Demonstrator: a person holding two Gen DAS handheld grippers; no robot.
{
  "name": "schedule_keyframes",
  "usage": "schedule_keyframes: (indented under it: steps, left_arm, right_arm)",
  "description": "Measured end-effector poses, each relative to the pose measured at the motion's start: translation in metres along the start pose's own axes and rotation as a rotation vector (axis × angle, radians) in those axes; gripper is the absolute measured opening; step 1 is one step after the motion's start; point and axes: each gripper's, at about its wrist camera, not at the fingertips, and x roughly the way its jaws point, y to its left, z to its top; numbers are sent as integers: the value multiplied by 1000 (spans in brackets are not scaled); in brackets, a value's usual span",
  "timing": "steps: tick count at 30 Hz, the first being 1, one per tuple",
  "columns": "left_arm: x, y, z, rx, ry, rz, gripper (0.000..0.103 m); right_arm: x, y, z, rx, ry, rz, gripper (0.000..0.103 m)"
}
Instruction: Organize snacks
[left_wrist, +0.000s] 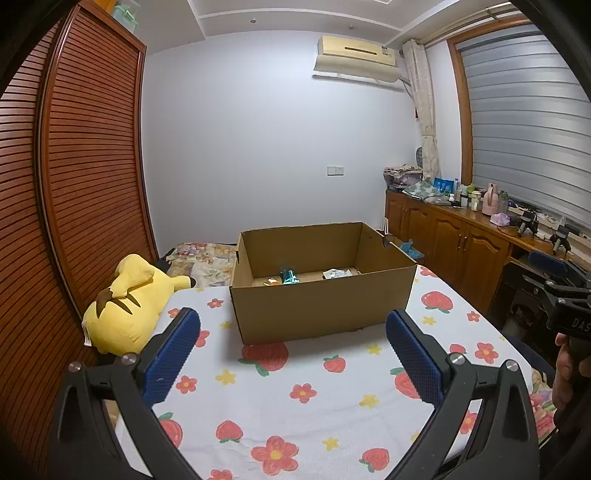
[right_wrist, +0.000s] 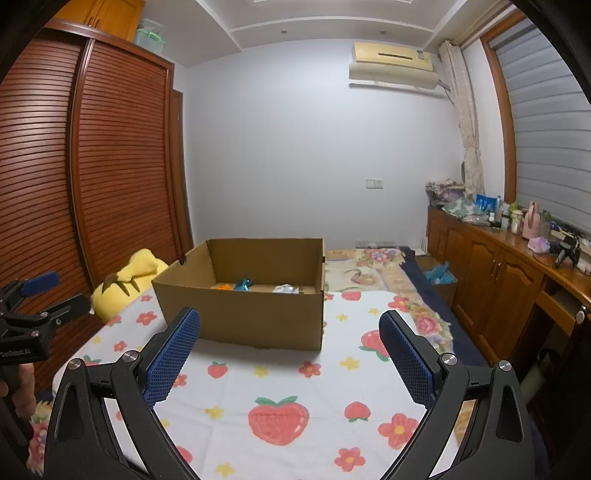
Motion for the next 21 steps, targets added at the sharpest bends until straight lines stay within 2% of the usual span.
schedule_keyframes:
  steps: [21]
  left_arm:
    - [-1, -2, -1, 1, 0, -1, 102]
  right_arm:
    - [0, 0, -1, 1, 0, 0, 99]
